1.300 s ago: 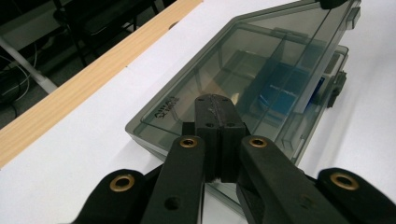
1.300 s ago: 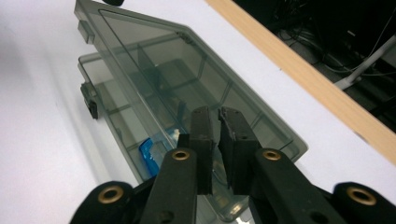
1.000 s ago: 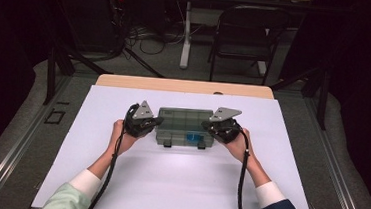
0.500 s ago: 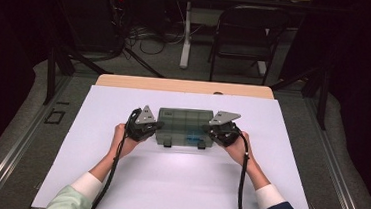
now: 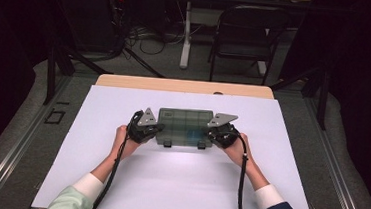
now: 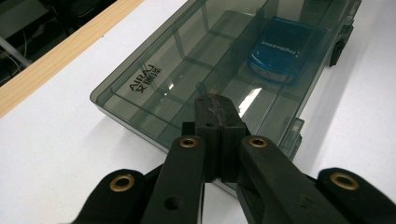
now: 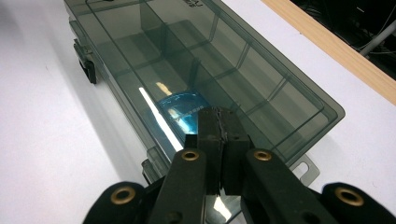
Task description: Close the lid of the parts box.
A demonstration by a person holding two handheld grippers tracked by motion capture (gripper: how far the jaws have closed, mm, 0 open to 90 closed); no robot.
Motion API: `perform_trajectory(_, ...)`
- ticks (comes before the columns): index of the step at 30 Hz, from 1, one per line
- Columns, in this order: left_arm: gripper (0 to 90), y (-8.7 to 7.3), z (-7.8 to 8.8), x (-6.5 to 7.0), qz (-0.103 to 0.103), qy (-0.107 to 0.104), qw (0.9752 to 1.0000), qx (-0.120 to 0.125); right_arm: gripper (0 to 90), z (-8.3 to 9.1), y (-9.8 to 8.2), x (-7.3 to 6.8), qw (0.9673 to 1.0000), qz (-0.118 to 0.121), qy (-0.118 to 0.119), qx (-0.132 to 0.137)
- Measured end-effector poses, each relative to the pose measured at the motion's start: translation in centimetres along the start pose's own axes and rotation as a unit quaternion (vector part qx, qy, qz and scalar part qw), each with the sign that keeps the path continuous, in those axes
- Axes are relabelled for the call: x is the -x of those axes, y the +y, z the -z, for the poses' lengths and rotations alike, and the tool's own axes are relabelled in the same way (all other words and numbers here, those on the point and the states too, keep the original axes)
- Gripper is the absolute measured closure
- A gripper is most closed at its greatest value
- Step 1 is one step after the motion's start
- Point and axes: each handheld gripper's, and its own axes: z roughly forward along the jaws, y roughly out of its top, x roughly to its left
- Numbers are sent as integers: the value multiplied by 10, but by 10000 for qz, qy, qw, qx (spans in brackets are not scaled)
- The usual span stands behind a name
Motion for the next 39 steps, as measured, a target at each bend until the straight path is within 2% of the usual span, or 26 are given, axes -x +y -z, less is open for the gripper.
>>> perform_trajectory(12, 900, 1, 0, 1, -81, 41, 9999, -46, 899, 0, -1, 0, 10000, -18, 20, -30)
perform_trajectory(17, 900, 0, 0, 2, -51, 31, 10000, -36, 900, 0, -2, 0, 10000, -41, 5, 29)
perform_trajectory(18, 900, -1, -2, 2, -77, 39, 9998, -166, 900, 0, -3, 0, 10000, -47, 10, 38)
perform_trajectory(20, 900, -5, -3, 2, 33, 39, 10000, -19, 900, -1, -5, 0, 9997, -31, 57, -231)
perform_trajectory(21, 900, -5, -3, 2, 62, 9, 10000, 0, 900, -3, -7, 0, 9999, -131, 44, -18)
perform_trajectory(27, 900, -4, -2, 3, 17, 54, 10000, -48, 900, -3, -7, 0, 9999, -114, 40, -11)
perform_trajectory(32, 900, -5, -1, 3, 63, 58, 10000, -16, 900, -3, -7, 0, 9999, -147, 26, -9)
perform_trajectory(36, 835, -4, -1, 3, 63, 63, 10000, -41, 878, -2, -6, -1, 9998, -154, -51, -91)
perform_trajectory(37, 805, -4, 0, 3, 64, 51, 10000, -48, 860, -2, -6, -2, 9998, -188, -49, -9)
perform_trajectory(39, 773, -3, 0, 3, 35, 7, 10000, -66, 820, -1, -6, -1, 9997, -233, -86, -25)
